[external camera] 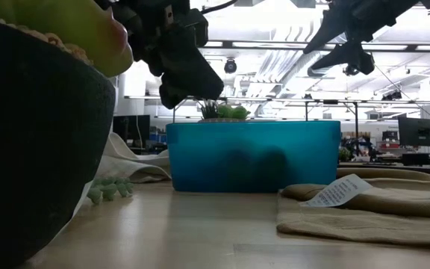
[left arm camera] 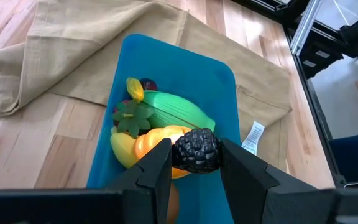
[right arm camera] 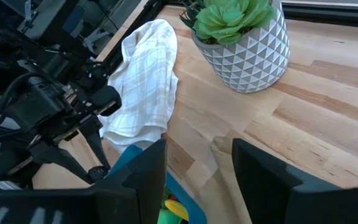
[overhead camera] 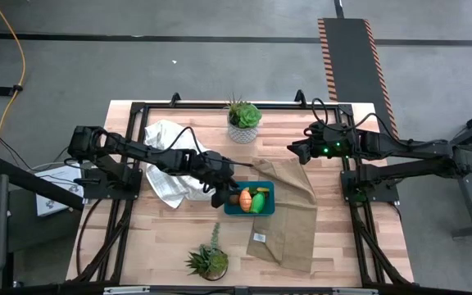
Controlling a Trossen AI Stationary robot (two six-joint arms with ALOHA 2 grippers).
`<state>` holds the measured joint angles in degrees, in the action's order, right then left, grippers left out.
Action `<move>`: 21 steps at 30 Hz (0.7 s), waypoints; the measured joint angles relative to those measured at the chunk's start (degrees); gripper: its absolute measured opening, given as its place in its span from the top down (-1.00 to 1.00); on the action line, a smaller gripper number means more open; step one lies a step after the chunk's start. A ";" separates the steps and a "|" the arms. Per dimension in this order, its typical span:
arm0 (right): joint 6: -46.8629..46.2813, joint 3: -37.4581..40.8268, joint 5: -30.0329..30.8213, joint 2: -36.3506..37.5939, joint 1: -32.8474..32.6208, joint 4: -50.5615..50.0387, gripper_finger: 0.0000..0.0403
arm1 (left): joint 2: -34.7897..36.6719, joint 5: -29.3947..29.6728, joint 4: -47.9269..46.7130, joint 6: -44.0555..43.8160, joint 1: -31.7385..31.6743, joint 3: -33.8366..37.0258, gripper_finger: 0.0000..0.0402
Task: Pick and placing Produce into tupperware
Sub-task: Put the blackberry into the blue bin
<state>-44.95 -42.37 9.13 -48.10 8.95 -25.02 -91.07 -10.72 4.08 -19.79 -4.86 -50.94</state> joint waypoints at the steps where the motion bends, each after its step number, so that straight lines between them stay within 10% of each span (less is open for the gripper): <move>1: 0.12 0.00 0.00 0.00 0.02 0.00 0.14 | 0.00 0.00 0.00 -0.02 0.00 0.00 0.45; 21: 1.49 0.00 -0.02 0.00 0.00 -0.59 0.14 | -0.74 -0.66 0.45 -0.60 0.00 0.00 0.45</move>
<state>-43.46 -42.37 9.10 -48.10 8.95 -25.61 -91.81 -11.38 4.53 -20.39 -4.86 -50.94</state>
